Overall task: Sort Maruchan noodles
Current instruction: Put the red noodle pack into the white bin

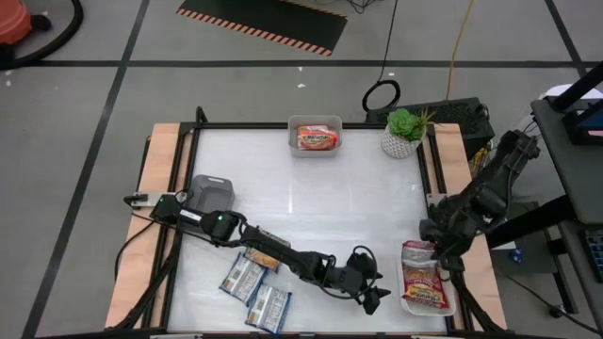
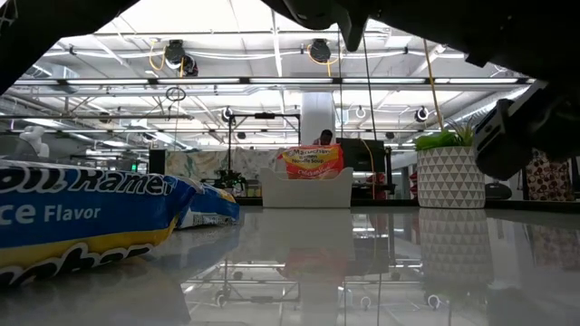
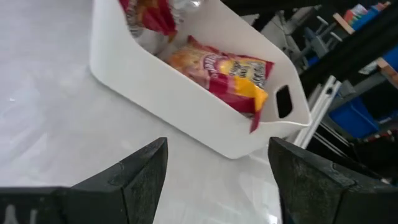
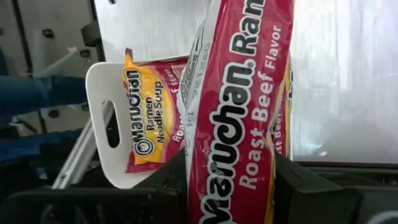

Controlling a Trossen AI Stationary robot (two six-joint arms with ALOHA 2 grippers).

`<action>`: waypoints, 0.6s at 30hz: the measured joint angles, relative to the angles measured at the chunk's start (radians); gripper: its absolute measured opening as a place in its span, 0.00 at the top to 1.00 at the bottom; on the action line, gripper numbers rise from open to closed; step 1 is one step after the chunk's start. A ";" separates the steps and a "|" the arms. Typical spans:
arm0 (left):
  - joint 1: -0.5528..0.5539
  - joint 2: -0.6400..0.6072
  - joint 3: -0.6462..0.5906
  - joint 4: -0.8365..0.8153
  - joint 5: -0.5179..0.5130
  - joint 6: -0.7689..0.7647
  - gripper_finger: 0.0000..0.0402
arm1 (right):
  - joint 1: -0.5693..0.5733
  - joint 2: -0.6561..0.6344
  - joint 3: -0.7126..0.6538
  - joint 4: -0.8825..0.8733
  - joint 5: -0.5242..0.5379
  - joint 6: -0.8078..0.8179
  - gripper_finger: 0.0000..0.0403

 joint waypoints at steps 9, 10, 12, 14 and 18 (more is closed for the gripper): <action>0.005 0.000 0.000 -0.015 -0.023 -0.015 0.30 | 0.159 0.028 -0.003 -0.014 0.183 0.044 0.73; 0.006 0.000 0.000 -0.015 -0.023 -0.015 0.30 | 0.169 0.035 -0.003 -0.014 0.189 0.046 0.73; 0.007 0.000 0.000 -0.015 -0.025 -0.016 0.30 | 0.191 0.052 -0.003 -0.010 0.198 0.047 0.73; 0.008 0.000 0.000 -0.015 -0.030 -0.017 0.30 | 0.215 0.070 -0.003 0.007 0.205 0.045 0.73; 0.014 0.000 0.000 -0.016 -0.031 -0.021 0.30 | 0.267 0.097 -0.003 0.085 0.207 0.044 0.73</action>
